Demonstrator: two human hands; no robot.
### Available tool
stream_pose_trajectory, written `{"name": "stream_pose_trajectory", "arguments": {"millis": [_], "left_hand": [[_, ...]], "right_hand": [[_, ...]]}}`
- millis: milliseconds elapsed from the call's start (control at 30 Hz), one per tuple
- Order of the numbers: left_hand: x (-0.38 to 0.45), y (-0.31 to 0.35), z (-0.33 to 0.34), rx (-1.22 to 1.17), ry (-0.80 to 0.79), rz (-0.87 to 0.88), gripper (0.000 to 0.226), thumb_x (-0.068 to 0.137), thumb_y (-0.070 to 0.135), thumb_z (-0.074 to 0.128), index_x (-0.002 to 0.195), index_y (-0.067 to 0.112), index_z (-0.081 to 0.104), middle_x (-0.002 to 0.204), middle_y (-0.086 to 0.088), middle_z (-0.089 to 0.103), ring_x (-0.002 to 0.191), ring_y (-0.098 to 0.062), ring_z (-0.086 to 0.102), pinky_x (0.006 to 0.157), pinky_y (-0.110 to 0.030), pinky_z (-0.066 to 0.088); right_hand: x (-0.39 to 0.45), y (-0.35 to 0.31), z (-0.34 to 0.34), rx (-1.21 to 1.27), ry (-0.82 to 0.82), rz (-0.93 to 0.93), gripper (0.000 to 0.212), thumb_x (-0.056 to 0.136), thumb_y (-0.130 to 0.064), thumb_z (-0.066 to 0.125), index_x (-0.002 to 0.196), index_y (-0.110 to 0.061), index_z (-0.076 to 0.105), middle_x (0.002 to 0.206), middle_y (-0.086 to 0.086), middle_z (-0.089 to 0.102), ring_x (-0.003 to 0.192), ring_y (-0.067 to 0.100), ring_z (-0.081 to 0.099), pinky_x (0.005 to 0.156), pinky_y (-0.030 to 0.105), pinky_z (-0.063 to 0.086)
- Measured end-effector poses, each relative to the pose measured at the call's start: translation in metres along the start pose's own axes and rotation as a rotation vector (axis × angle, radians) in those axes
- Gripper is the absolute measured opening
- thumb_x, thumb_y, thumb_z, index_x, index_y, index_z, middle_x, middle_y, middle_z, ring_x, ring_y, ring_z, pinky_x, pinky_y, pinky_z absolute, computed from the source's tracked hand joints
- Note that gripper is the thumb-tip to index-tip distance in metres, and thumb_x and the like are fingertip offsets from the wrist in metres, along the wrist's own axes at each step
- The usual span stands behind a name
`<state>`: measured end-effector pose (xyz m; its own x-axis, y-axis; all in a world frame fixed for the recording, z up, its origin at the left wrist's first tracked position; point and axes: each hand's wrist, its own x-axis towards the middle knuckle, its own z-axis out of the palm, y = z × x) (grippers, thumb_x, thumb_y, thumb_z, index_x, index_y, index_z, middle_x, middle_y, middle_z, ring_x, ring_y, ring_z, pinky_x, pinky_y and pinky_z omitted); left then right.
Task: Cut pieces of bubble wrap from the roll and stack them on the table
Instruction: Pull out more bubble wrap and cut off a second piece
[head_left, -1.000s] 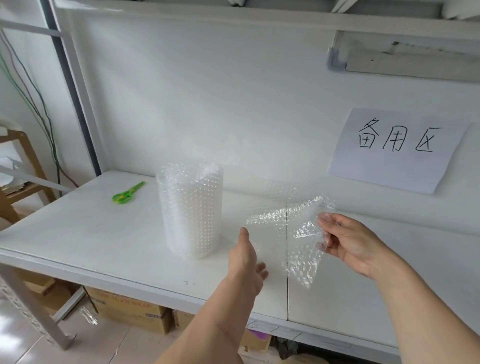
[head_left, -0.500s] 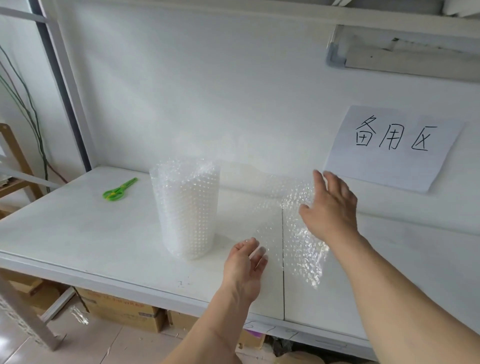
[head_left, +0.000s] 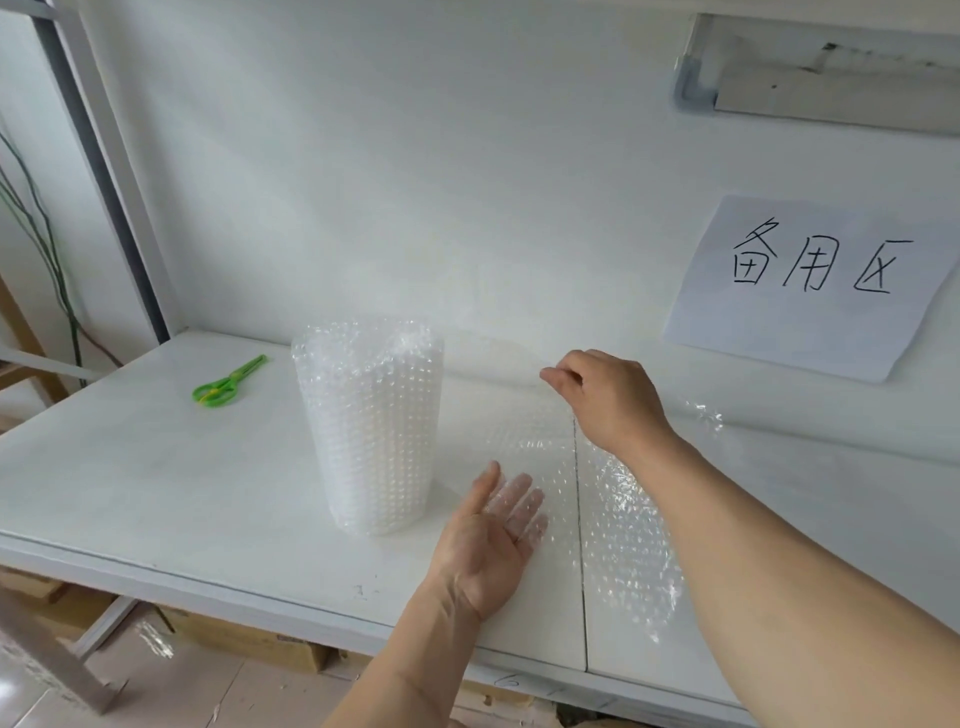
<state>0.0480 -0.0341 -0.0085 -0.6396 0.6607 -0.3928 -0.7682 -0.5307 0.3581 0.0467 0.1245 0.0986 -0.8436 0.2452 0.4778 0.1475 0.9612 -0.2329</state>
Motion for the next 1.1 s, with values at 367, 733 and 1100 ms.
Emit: {"name": "stream_pose_trajectory", "arguments": {"millis": [367,733,1100], "left_hand": [[0.01,0.006,-0.01,0.135,-0.146,0.074,0.015,0.081,0.021,0.069,0.094,0.013,0.072,0.099,-0.005,0.071,0.086,-0.022,0.069,0.089,-0.038,0.05],[0.013,-0.003,-0.001,0.354,-0.12,0.153,0.013,0.079,0.013,0.067,0.086,0.01,0.078,0.091,-0.01,0.071,0.081,-0.022,0.067,0.09,-0.038,0.05],[0.015,-0.007,-0.002,0.341,-0.094,0.176,0.026,0.08,0.022,0.068,0.099,0.005,0.075,0.095,-0.011,0.071,0.088,-0.025,0.066,0.099,-0.041,0.047]], "right_hand": [[0.023,0.028,0.0,0.176,0.014,0.16,0.041,0.095,-0.051,0.05,0.078,-0.015,0.057,0.059,-0.001,0.052,0.064,0.026,0.053,0.061,0.035,0.041],[0.02,0.038,0.017,0.254,-0.046,0.202,0.041,0.09,-0.06,0.051,0.098,-0.023,0.065,0.084,-0.01,0.06,0.082,0.015,0.057,0.074,0.029,0.044],[0.04,0.043,0.02,0.464,-0.104,0.285,0.051,0.094,-0.052,0.05,0.071,-0.008,0.061,0.072,-0.01,0.066,0.07,0.015,0.06,0.066,0.028,0.041]]}}
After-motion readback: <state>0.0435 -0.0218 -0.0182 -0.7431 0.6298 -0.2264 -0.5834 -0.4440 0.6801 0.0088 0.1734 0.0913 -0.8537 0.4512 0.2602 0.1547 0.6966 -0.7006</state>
